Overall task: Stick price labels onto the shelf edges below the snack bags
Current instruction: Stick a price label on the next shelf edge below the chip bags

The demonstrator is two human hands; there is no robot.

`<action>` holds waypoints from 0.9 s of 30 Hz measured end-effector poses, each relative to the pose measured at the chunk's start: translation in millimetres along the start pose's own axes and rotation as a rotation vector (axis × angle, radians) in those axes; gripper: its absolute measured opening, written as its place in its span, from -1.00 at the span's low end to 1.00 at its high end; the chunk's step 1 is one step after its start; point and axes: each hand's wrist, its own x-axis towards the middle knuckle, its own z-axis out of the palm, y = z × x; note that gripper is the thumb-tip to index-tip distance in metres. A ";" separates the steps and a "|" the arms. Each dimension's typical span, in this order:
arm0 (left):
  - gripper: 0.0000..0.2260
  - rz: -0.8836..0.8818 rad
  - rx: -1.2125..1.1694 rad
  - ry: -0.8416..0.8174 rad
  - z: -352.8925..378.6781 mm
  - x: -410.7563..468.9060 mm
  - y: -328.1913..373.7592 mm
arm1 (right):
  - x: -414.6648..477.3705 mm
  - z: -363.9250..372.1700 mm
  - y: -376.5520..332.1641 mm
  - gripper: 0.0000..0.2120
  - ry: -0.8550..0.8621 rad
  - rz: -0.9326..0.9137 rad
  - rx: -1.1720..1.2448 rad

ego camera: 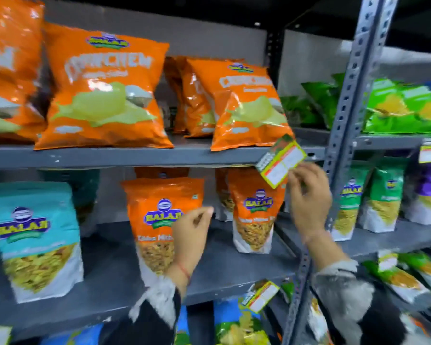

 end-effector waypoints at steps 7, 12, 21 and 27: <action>-0.74 -0.160 -0.223 0.054 106.8 45.9 79.0 | 94.1 4.9 28.3 -0.81 -0.278 0.068 0.020; -0.80 -0.121 -0.137 0.219 120.3 45.7 90.9 | 105.0 17.4 30.0 -0.86 -0.289 0.169 0.091; -0.86 0.246 0.007 0.259 89.2 38.2 85.3 | 43.6 13.3 39.7 -0.67 0.069 0.366 0.494; -0.81 0.146 -0.035 0.304 82.7 53.7 79.6 | 43.9 23.7 33.1 -0.64 0.034 0.549 0.574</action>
